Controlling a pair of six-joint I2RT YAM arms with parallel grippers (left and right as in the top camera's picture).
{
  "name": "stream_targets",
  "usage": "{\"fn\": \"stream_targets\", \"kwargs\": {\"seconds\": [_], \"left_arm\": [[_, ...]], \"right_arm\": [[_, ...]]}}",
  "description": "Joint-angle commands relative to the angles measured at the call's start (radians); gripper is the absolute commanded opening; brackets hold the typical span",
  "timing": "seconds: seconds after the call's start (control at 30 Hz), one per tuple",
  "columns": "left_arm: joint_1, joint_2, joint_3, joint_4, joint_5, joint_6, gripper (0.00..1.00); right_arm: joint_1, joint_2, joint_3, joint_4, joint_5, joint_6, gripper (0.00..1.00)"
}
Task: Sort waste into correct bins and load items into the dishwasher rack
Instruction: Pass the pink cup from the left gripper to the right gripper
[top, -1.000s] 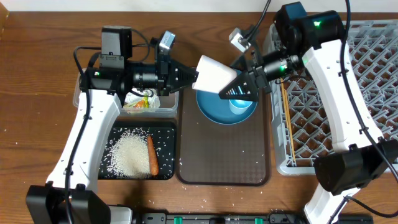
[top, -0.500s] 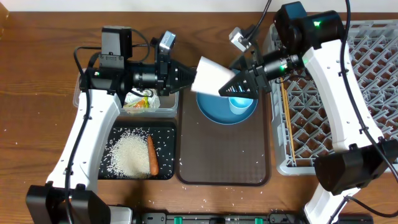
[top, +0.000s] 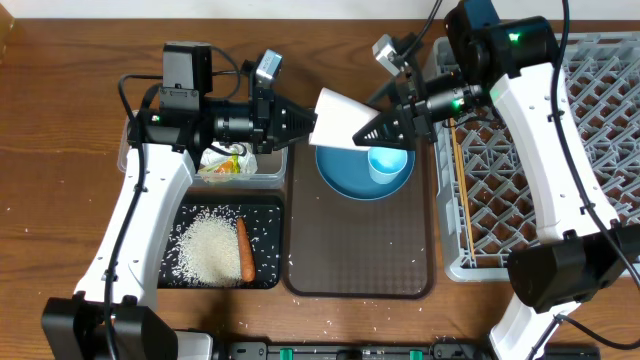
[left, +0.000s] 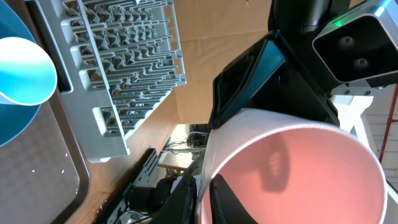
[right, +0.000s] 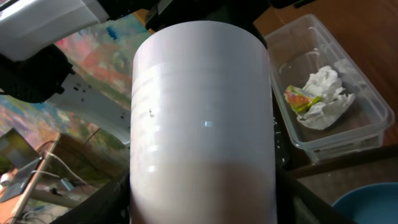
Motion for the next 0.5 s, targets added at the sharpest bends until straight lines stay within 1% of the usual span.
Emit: {"fn": "stream_targets", "kwargs": {"seconds": [0.0, 0.13, 0.47], "left_arm": [[-0.002, -0.010, 0.005, 0.000, 0.010, 0.017, 0.12], [-0.002, -0.010, 0.005, -0.003, 0.010, 0.018, 0.12], [-0.051, -0.010, 0.005, -0.003, -0.003, 0.058, 0.12]], "right_arm": [[-0.016, -0.014, -0.002, 0.012, -0.042, -0.013, 0.52], [-0.027, -0.014, -0.002, 0.032, -0.050, -0.013, 0.48], [-0.030, -0.014, -0.002, 0.068, -0.079, -0.002, 0.46]]}}
